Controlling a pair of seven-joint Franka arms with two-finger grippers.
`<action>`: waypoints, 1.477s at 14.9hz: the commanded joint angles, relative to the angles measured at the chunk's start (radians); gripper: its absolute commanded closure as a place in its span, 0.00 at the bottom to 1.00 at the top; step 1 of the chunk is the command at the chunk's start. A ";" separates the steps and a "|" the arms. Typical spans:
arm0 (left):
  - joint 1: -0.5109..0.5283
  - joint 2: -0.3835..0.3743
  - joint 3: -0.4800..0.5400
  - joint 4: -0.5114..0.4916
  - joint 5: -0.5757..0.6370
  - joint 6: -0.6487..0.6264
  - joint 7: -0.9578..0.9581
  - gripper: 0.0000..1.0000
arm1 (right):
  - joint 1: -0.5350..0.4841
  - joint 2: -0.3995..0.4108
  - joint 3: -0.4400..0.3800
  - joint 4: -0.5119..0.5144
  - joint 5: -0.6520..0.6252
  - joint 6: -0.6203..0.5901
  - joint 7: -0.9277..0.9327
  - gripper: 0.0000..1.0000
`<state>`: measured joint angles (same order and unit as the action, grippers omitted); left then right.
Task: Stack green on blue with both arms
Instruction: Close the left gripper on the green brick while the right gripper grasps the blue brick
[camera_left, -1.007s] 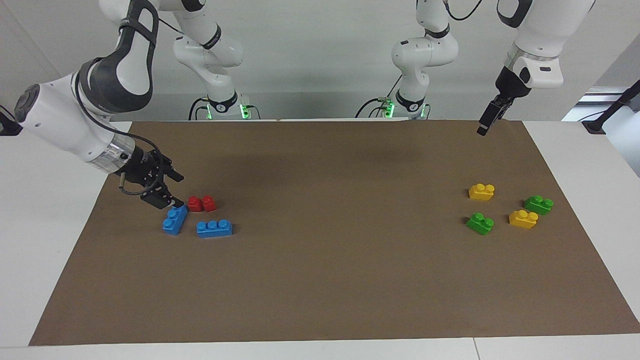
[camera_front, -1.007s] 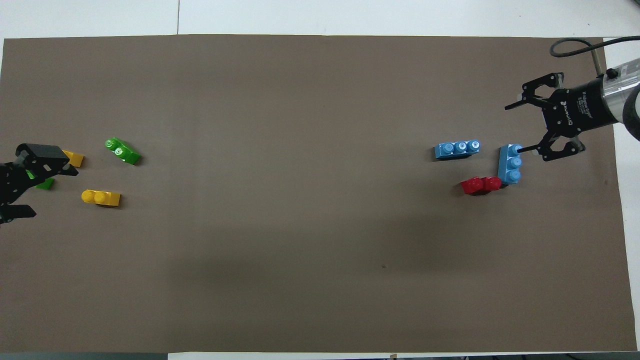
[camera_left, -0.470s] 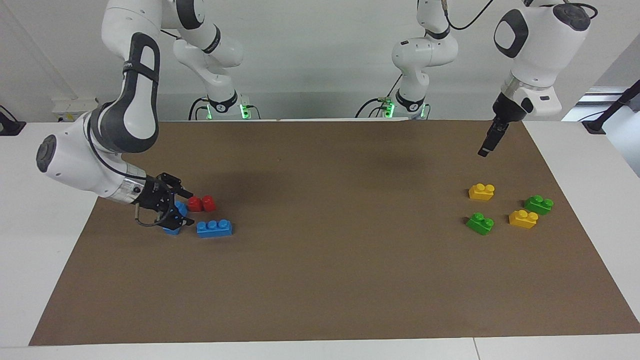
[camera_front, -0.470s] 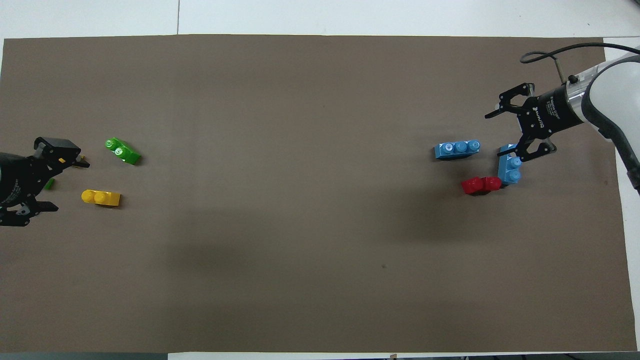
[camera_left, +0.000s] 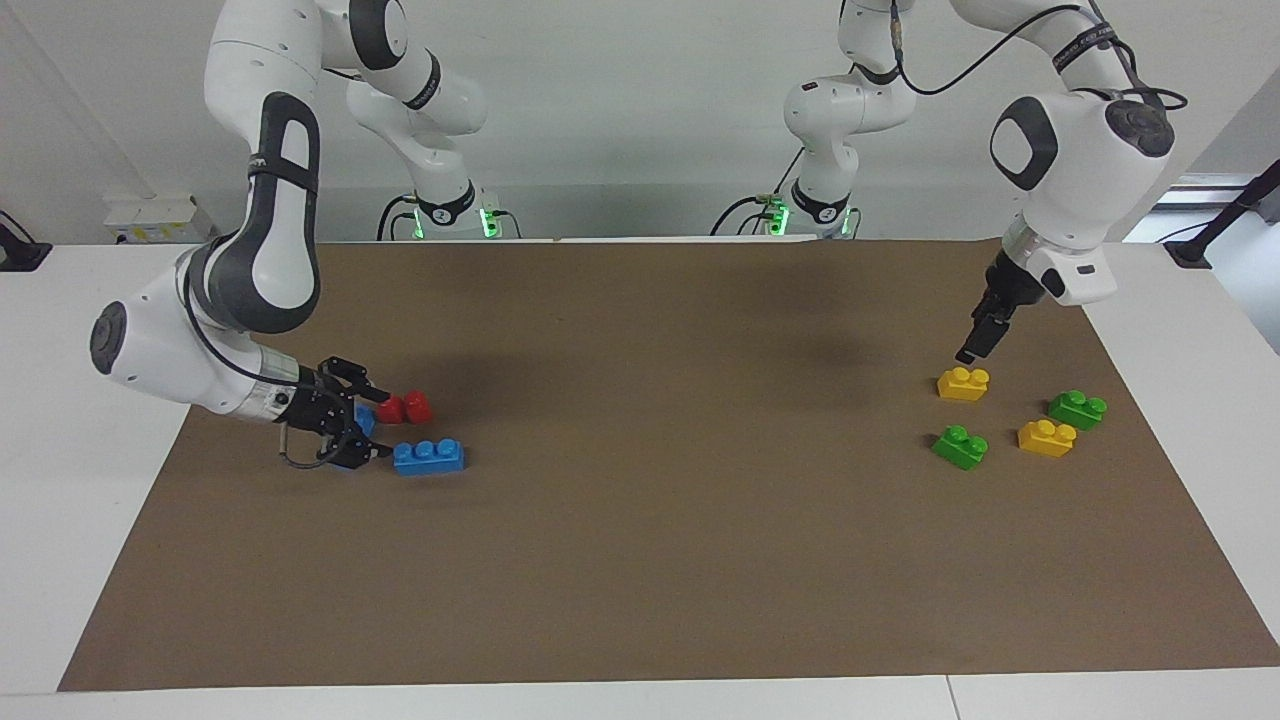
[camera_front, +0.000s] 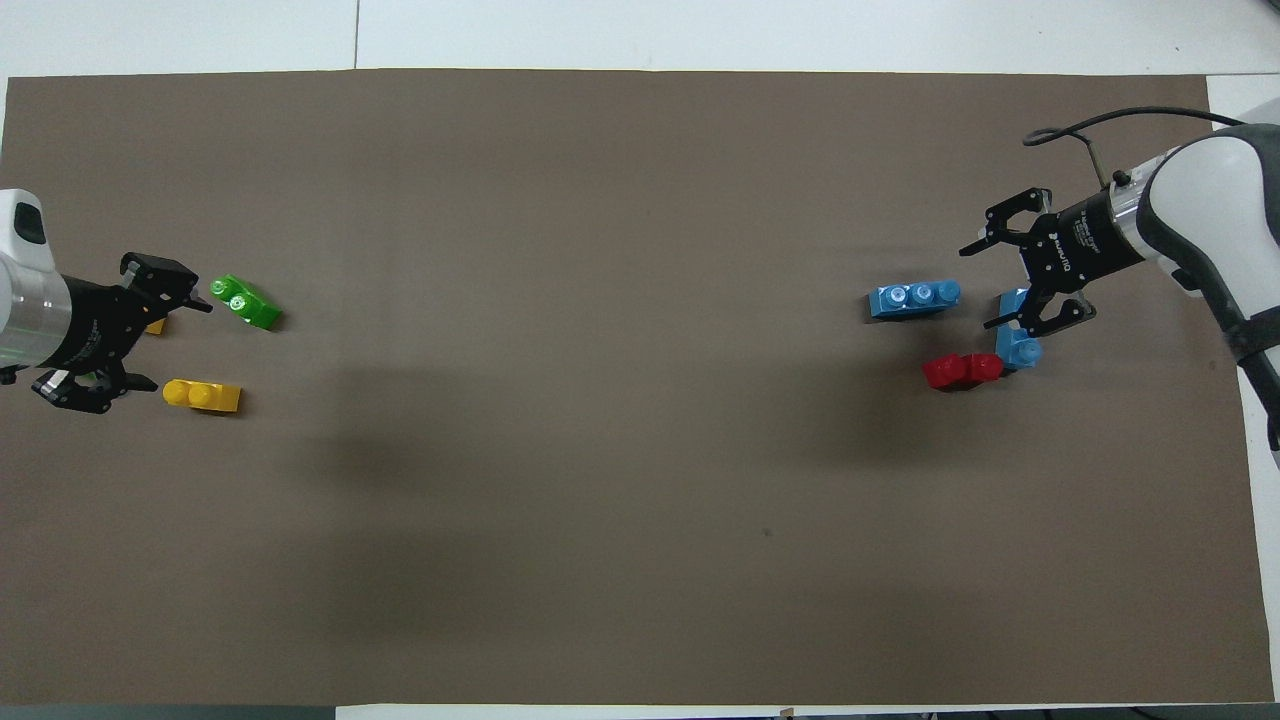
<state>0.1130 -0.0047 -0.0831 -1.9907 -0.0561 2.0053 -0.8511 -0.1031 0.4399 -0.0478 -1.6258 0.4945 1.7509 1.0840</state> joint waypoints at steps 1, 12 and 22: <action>0.010 0.066 -0.003 0.024 0.004 0.052 0.029 0.00 | -0.015 -0.007 0.009 -0.028 0.032 0.028 -0.027 0.05; 0.040 0.276 -0.001 0.160 0.047 0.104 0.053 0.00 | -0.001 0.013 0.008 -0.069 0.081 0.179 -0.013 0.05; 0.042 0.405 0.002 0.227 0.061 0.185 0.052 0.00 | 0.011 0.003 0.008 -0.164 0.102 0.288 -0.022 0.05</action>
<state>0.1457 0.3819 -0.0785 -1.7714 -0.0204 2.1638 -0.8064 -0.0971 0.4580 -0.0430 -1.7563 0.5687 2.0005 1.0842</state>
